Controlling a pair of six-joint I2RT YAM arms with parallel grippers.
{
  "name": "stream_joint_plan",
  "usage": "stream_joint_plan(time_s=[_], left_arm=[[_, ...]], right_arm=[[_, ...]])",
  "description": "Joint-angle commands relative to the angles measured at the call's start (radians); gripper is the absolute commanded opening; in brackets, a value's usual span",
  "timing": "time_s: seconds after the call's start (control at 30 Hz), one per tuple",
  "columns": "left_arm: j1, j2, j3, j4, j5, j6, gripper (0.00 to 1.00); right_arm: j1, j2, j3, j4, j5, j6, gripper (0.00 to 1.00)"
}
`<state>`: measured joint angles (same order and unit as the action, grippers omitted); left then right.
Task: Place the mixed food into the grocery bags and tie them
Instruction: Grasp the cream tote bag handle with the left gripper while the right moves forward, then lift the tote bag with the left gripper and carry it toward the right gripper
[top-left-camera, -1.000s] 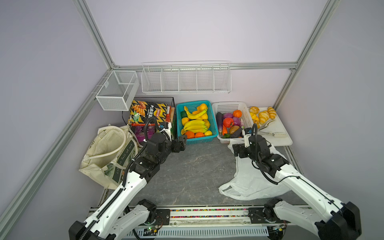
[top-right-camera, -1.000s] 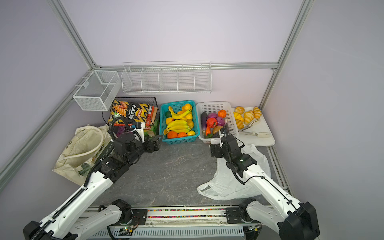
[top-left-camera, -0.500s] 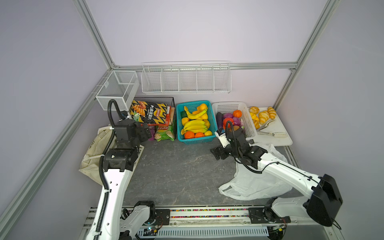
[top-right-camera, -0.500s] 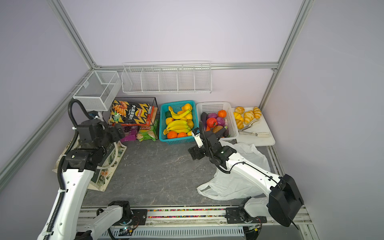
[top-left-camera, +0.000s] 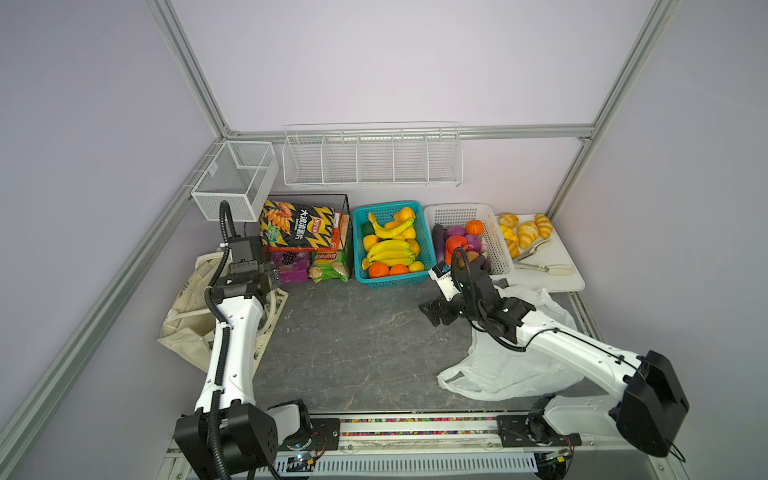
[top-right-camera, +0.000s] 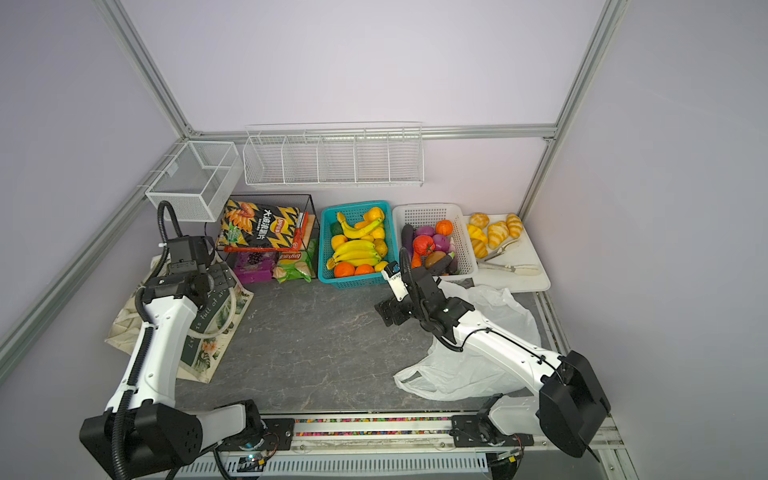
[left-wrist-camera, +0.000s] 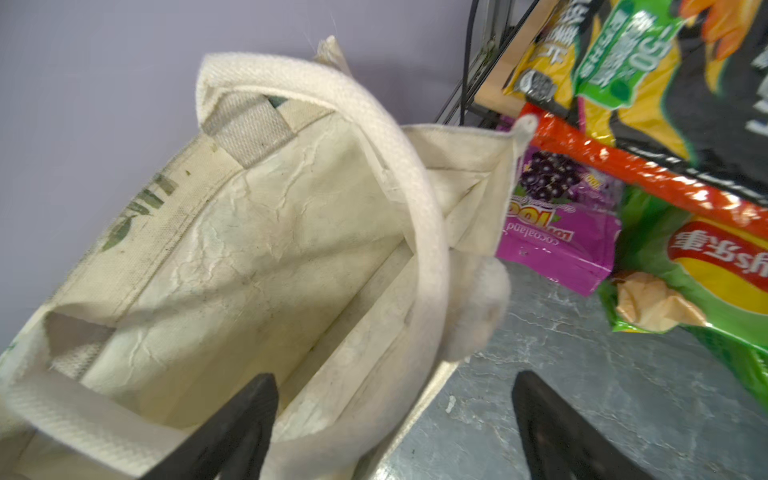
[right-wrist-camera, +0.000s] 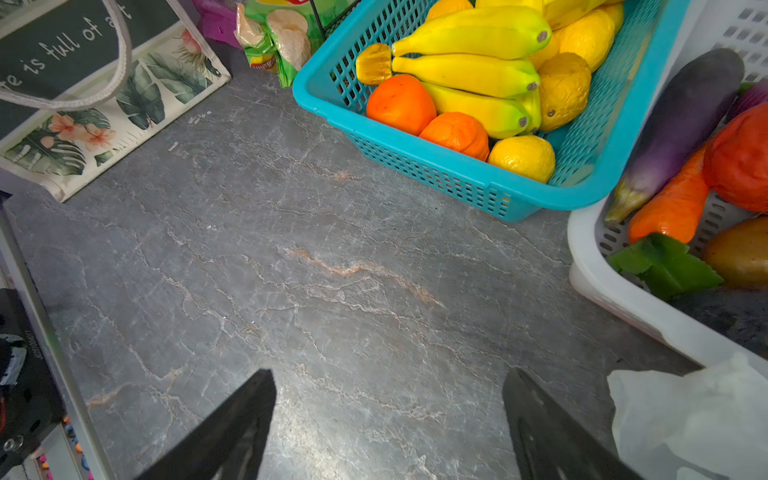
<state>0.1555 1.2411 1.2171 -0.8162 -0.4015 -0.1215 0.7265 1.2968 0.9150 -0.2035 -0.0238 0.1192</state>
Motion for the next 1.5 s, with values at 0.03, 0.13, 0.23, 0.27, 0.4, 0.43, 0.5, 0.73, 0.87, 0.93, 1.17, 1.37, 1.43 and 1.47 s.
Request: stream_joint_plan(time_s=[0.03,0.13,0.23,0.27,0.4,0.43,0.5,0.73,0.87,0.93,1.17,1.37,1.43,1.47], left_arm=[[0.024,0.048,0.038,-0.04,-0.008,0.04,0.83],[0.026,0.091,0.059,-0.058,0.008,0.047,0.7],[0.026,0.108,0.07,-0.086,0.039,0.049,0.53],[0.026,0.106,0.069,-0.094,0.049,0.046,0.46],[0.026,0.06,0.033,-0.104,0.087,0.036,0.23],[0.027,0.041,0.014,-0.093,0.094,0.04,0.17],[0.027,0.009,-0.011,-0.088,0.116,0.031,0.11],[-0.006,-0.14,-0.036,-0.104,0.447,-0.039,0.0],[-0.154,-0.217,-0.042,-0.131,0.479,-0.05,0.0],[-0.222,-0.229,-0.028,-0.157,0.509,-0.063,0.0],[-0.502,-0.253,-0.009,-0.189,0.514,-0.085,0.0],[-0.617,-0.253,0.038,-0.232,0.532,-0.067,0.0],[-0.633,-0.26,0.054,-0.237,0.575,-0.049,0.0],[-0.639,-0.267,0.065,-0.241,0.598,-0.037,0.0]], right_arm=[[0.001,-0.022,-0.017,0.033,0.007,-0.01,0.89],[0.003,-0.009,-0.012,0.027,0.005,-0.01,0.89],[0.001,0.002,-0.003,0.015,0.005,-0.011,0.89],[0.002,0.004,0.0,0.011,0.006,-0.012,0.89],[0.002,0.005,0.003,0.003,0.008,-0.005,0.89],[0.002,0.005,0.005,0.003,0.0,-0.002,0.89],[0.003,0.007,0.012,-0.005,-0.007,0.003,0.89],[-0.008,-0.042,0.03,-0.053,0.057,0.005,0.89],[-0.043,-0.087,0.048,-0.094,0.103,0.014,0.89],[-0.066,-0.11,0.052,-0.107,0.12,0.026,0.89],[-0.091,-0.117,0.082,-0.117,0.078,0.048,0.89],[-0.105,-0.108,0.114,-0.171,0.116,0.014,0.89],[-0.118,-0.11,0.126,-0.188,0.129,0.002,0.89],[-0.125,-0.111,0.133,-0.194,0.134,-0.001,0.89]])
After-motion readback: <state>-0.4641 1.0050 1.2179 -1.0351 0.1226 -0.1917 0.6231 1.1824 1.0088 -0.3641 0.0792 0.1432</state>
